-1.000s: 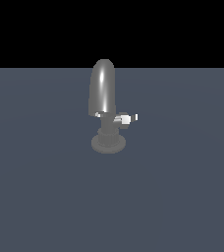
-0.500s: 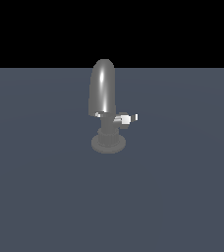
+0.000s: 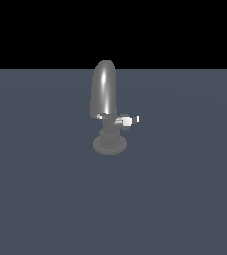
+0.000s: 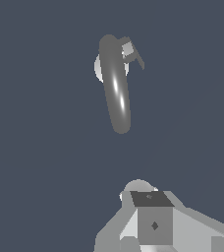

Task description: Turn on the faucet by rotating a designated handle.

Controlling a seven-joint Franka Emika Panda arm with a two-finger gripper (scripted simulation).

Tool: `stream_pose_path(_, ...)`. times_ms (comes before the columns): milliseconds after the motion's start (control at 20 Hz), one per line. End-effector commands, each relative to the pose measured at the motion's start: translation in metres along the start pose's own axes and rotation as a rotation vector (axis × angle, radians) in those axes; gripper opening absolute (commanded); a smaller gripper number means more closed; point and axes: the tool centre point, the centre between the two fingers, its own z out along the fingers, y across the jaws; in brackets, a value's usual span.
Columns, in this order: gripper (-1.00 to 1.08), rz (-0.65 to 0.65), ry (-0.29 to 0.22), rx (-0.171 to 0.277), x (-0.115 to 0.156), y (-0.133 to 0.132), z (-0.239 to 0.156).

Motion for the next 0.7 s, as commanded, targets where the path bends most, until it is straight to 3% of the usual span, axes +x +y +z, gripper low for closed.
stream_pose_path(0,-1.00,0.037,-0.044,0.017,0.013,-0.003,0.001)
stream_pose_path(650,-1.00,0.236,-0.279,0.110,0.080,-0.010,0.013)
